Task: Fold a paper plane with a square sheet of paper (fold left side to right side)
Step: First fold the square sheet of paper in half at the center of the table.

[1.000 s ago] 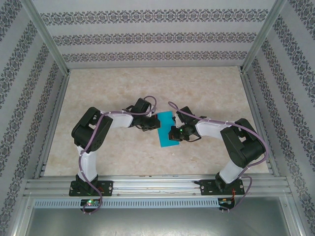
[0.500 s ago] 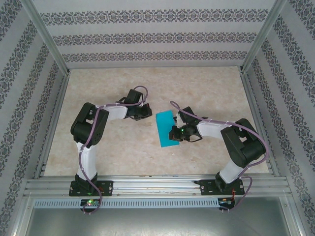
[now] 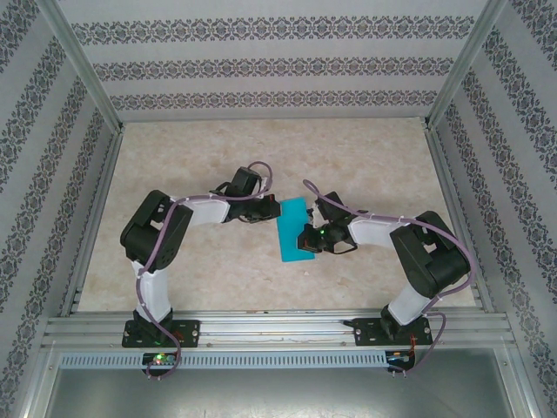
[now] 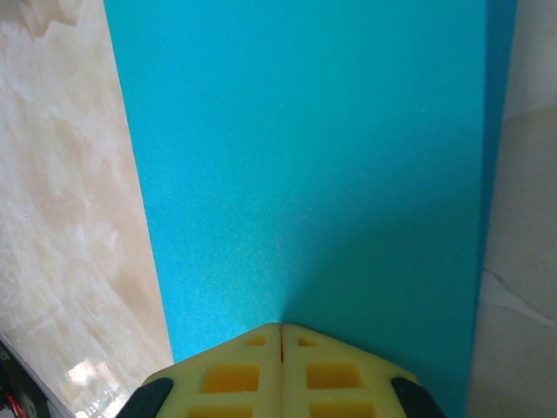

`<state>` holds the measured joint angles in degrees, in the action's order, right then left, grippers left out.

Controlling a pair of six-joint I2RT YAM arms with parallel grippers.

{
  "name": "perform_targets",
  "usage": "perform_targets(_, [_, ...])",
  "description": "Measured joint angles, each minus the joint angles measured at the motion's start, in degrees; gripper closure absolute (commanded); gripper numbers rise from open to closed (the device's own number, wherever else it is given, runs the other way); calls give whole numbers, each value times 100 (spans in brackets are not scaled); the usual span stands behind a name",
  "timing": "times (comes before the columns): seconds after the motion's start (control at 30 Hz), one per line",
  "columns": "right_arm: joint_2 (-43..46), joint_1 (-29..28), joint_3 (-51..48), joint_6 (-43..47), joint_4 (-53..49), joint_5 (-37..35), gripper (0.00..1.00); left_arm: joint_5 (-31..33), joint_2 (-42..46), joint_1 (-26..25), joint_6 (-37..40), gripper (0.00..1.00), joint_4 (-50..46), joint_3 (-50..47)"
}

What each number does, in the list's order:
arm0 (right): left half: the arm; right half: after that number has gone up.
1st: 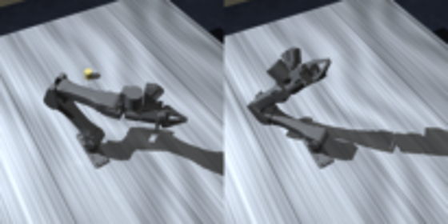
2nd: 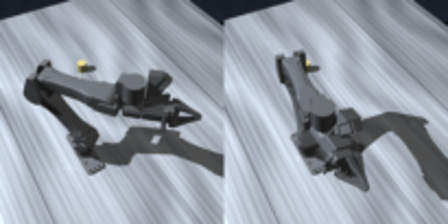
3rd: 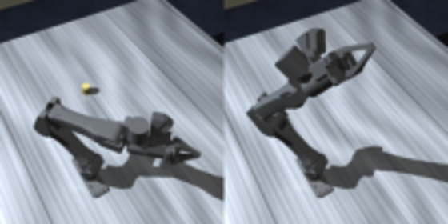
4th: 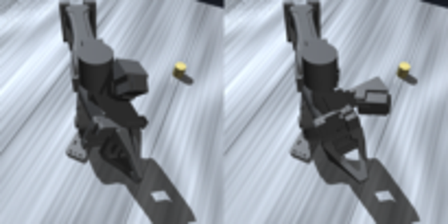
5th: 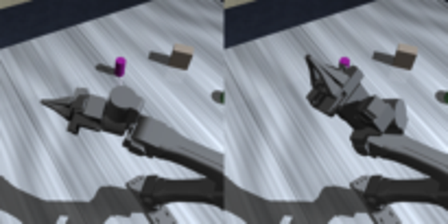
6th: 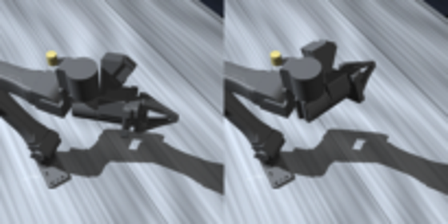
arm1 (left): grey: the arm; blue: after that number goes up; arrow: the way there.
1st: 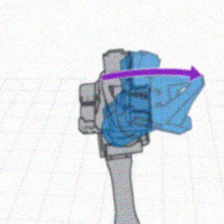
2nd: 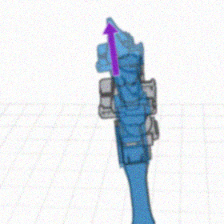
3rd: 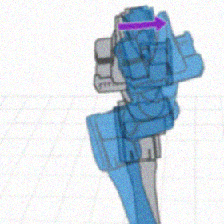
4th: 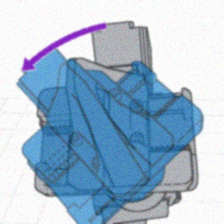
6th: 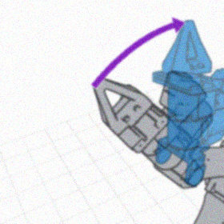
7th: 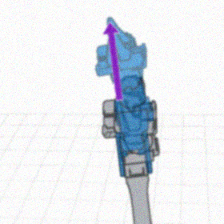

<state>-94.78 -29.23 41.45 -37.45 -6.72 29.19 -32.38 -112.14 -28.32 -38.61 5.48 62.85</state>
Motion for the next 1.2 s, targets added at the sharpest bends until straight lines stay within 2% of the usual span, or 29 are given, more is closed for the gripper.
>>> perform_targets(0.23, [-11, -28, 0, -37, 22, 4, 100, -4, -496, 4, 2, 100, 44, 328])
perform_targets(0.57, [-15, -31, -42, -127, 129, 20, 100, 44, -605, 37, 9, 100, 39, 472])
perform_targets(1.0, [-24, -55, -105, -212, 341, 4, 100, 94, -999, 420, 225, 100, -225, 1167])
perform_targets(1.2, [-7, -57, -157, -350, 463, 24, 100, 317, -839, 535, 328, 100, -216, 999])
